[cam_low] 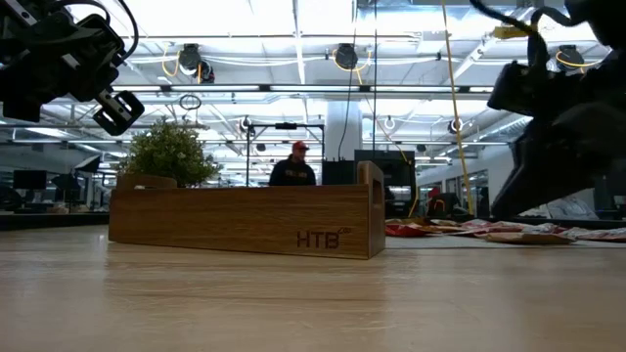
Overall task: Pick & Place Tea
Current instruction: Put the brown tea bag into the left section of the wooden organizer
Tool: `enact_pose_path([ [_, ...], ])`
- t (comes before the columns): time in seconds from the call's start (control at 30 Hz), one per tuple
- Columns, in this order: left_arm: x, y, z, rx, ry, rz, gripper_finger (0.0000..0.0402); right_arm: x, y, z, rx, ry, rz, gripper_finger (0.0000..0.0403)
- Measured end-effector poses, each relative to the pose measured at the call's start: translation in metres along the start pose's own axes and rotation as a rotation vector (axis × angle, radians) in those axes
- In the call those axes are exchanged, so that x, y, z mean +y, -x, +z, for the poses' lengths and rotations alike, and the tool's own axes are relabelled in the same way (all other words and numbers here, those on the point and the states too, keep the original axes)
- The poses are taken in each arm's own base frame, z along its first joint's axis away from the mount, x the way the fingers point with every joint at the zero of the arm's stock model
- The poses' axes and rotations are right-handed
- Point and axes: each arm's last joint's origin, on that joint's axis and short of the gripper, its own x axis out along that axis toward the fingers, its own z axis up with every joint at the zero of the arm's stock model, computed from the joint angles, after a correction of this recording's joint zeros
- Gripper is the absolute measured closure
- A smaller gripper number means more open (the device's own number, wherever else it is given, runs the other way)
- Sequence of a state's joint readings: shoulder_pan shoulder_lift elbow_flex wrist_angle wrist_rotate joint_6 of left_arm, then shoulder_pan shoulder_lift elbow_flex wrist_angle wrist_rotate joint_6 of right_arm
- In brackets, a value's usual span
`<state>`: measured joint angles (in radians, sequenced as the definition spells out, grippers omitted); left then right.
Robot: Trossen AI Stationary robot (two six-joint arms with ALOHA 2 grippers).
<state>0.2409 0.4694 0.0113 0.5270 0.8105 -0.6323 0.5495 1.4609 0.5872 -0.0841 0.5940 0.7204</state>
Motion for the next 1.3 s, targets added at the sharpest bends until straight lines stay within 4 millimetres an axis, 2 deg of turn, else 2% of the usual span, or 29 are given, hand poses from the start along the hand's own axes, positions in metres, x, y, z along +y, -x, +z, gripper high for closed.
enact_pose_path([
  [0.13,0.000,0.000,0.000,0.000,0.000,0.000,0.0353,0.004,0.000,0.007,-0.050,0.053,0.063,0.0309],
  [0.2,0.000,0.000,0.000,0.000,0.000,0.000,0.0353,0.003,0.000,0.011,-0.063,0.009,0.070,0.0281],
  [0.3,0.000,0.000,0.000,0.000,0.000,0.000,0.0353,-0.006,-0.001,0.015,-0.013,-0.098,0.080,0.0269],
  [0.37,0.000,0.000,0.000,0.000,0.000,0.000,0.0353,-0.014,-0.004,0.013,0.057,-0.127,0.043,0.0280],
  [0.5,0.000,0.000,0.000,0.000,0.000,0.000,0.0353,-0.033,-0.007,0.004,0.185,-0.152,-0.099,0.0329],
  [0.67,0.000,0.000,0.000,0.000,0.000,0.000,0.0353,-0.043,-0.012,0.002,0.209,-0.177,-0.140,0.0384],
  [0.77,0.000,0.000,0.000,0.000,0.000,0.000,0.0353,-0.041,-0.013,0.005,0.226,-0.167,-0.067,0.0400],
  [0.97,0.000,0.000,0.000,0.000,0.000,0.000,0.0353,-0.028,-0.011,0.007,0.327,-0.130,0.204,0.0397],
  [1.1,0.000,0.000,0.000,0.000,0.000,0.000,0.0353,-0.024,-0.007,0.003,0.397,-0.112,0.279,0.0401],
  [1.23,0.000,0.000,0.000,0.000,0.000,0.000,0.0353,-0.019,-0.003,0.004,0.358,-0.054,0.333,0.0402],
  [1.3,0.000,0.000,0.000,0.000,0.000,0.000,0.0353,-0.011,0.002,0.009,0.270,0.006,0.413,0.0402],
])
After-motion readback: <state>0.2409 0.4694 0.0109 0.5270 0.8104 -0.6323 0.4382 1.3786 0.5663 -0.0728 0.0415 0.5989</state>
